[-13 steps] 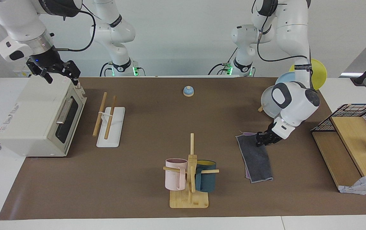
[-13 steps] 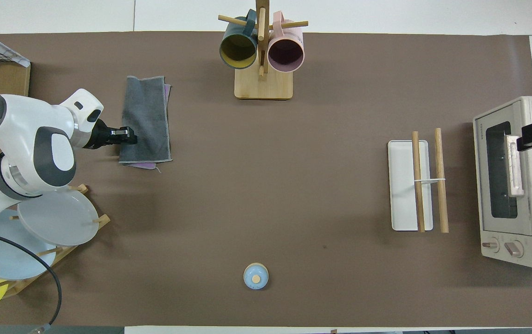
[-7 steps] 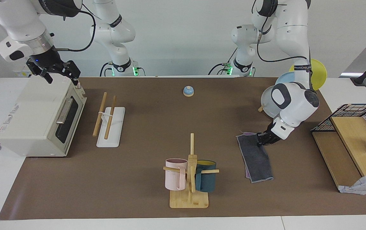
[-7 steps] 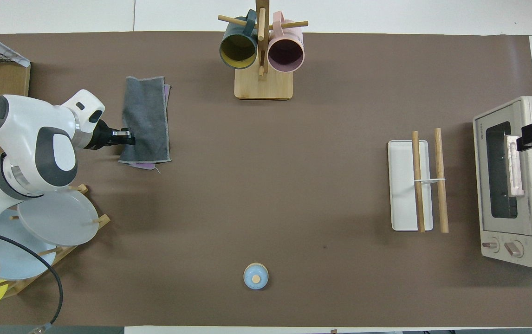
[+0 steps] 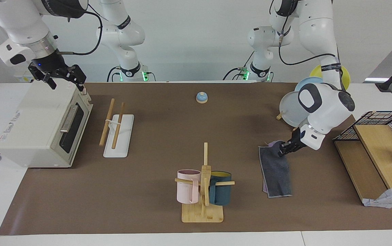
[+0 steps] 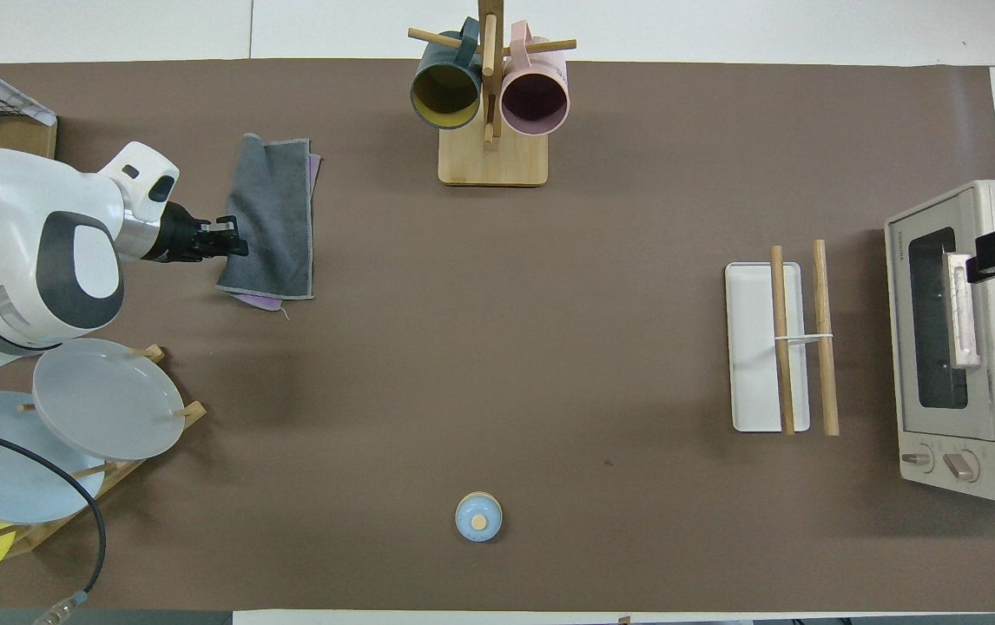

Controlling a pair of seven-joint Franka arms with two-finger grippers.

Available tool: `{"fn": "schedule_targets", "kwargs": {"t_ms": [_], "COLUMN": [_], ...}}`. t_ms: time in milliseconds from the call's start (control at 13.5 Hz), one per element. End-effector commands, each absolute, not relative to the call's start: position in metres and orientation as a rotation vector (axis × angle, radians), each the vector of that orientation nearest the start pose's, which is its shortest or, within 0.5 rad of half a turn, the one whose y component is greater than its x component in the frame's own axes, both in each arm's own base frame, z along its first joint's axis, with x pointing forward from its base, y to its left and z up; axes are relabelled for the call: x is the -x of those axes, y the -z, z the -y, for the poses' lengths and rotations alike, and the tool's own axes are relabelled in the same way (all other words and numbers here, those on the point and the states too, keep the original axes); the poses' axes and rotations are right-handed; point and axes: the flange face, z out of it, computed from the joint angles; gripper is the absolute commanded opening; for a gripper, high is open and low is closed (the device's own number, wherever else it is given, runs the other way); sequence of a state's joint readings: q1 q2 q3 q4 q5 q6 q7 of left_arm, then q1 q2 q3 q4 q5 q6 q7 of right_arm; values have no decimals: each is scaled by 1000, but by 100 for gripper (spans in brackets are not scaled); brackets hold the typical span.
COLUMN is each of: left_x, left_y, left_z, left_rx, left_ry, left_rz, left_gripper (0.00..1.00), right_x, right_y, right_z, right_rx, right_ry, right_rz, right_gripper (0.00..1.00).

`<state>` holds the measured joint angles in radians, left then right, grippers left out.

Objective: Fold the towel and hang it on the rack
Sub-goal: 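Lift the folded towel with the left gripper toward the table center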

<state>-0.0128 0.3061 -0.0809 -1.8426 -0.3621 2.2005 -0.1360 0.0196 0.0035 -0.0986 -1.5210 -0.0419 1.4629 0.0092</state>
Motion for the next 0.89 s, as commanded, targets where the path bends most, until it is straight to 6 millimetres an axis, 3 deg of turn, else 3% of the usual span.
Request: {"fn": "schedule_targets", "kwargs": {"t_ms": [0,297,519,816], "left_x": [-625,-622,-608,-580], "left_y": [-414,-467,-498,-544], "left_z": [74,120,150,194], "left_rx": [3384,3257,3150,2873], "left_ry": [-23,-52,-84,-114], "left_rz": [617,944,1253,1839], "left_gripper": [0,0,0,0], "right_x": [-536,-536,-536,-536], "right_y": [-639,-639,-639,-639], "right_z": [50,50,50,50], "right_rx": [3187,3187,3187,3187], "right_ry": [-106,-106,-106,-107], "right_rz": [-124,-122,-122,-117], "right_gripper": [100,100,100,100]}}
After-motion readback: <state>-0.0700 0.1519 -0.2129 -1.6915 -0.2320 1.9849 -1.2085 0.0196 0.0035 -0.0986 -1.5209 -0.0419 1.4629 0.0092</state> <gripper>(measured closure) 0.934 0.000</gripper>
